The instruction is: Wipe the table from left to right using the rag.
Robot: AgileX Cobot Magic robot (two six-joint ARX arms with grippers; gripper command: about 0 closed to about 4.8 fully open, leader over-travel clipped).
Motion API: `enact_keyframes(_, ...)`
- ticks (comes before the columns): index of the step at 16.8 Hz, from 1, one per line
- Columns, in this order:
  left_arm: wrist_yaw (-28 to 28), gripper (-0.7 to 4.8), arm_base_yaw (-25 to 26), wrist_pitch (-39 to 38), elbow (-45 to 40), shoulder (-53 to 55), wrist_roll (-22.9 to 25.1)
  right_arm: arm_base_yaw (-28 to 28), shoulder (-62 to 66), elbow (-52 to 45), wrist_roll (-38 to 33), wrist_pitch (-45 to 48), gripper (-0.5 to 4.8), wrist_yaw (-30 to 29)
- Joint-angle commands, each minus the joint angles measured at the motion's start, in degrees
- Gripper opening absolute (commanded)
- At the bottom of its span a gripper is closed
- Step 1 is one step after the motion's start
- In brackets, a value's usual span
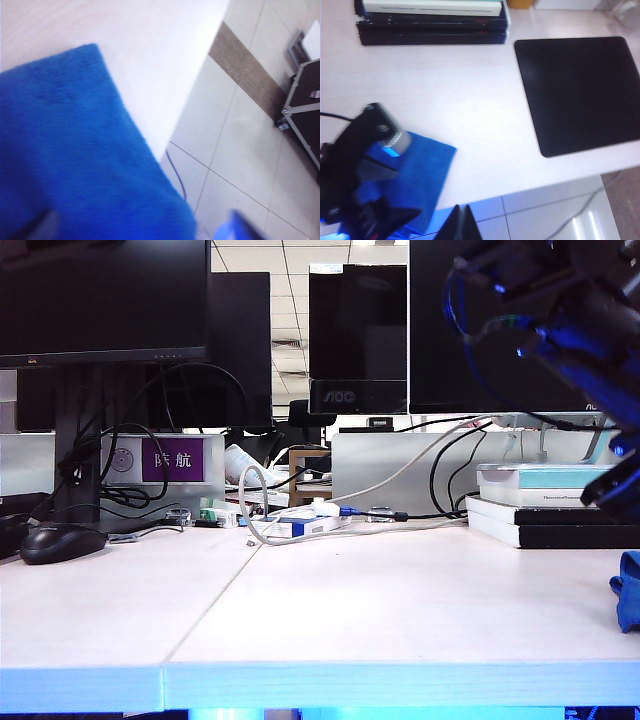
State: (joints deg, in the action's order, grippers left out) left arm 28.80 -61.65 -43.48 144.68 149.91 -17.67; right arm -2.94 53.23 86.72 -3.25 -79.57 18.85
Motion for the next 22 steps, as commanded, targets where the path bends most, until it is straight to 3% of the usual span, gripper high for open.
enact_keyframes(1, 0.55, 4.79, 0.13, 0.44, 0.33, -1.95, 0.11, 1.73, 0.55, 0.17, -0.22, 0.72, -0.04, -1.29)
enact_keyframes(6, 0.42, 4.79, 0.59, -0.81, 0.33, -4.66, 0.11, 1.84, 1.84, 0.17, -0.20, 1.68, -0.04, -3.58)
enact_keyframes(8, 0.94, 4.36, 0.90, -1.22, 0.33, -5.44, 0.09, 1.84, 1.84, 0.17, -0.20, 1.79, -0.04, -4.48)
enact_keyframes(11, 3.58, 4.33, 1.36, -2.01, 0.33, -6.49, 0.09, 2.34, 1.90, 0.15, -1.01, 1.70, -0.04, -4.68)
enact_keyframes(17, 5.07, 4.33, 2.05, -3.26, 0.35, -7.52, 0.02, 8.85, 3.43, -0.02, -4.76, 2.27, -0.04, -12.79)
enact_keyframes(22, 4.94, 4.33, 2.05, -4.07, 0.35, -7.58, 0.07, 12.79, 7.30, -2.73, -5.81, 3.72, -0.04, -13.03)
